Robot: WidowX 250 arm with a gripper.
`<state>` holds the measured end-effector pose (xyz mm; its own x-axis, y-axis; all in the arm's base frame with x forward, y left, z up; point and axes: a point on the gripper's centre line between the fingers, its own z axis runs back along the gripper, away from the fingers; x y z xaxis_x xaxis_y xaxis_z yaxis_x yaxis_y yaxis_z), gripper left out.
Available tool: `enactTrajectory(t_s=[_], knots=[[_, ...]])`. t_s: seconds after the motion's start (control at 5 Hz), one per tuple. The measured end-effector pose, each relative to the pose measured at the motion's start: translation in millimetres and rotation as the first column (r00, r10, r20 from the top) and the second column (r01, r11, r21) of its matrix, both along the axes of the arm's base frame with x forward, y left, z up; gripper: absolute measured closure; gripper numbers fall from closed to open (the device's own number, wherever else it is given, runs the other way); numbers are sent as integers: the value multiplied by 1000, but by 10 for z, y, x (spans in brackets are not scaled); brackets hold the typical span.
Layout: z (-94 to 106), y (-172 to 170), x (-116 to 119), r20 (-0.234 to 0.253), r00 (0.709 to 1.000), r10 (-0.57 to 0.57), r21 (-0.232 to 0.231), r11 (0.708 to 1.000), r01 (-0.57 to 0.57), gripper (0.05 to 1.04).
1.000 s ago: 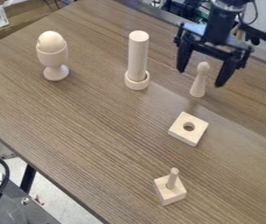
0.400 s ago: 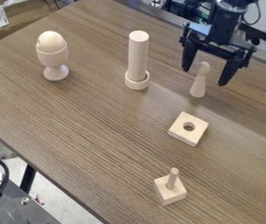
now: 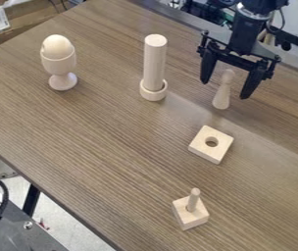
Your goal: Put the cone on the cube with a hole
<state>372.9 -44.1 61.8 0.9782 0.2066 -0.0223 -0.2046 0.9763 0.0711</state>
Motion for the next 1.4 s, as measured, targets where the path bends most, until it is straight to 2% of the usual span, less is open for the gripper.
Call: enactTrajectory(t_s=[0.4,0.6,0.8,1.0,1.4], knots=[[7,30,34,20,999,42,5,999,-42,685],[0,39,24,25,998,61,6,998,-61,749],[8,56,-49,20,996,83,24,996,-83,749],[168,42,-119,46,994,98,42,994,-100,749],[514,-2,-417,128,982,141,48,988,-148,749]])
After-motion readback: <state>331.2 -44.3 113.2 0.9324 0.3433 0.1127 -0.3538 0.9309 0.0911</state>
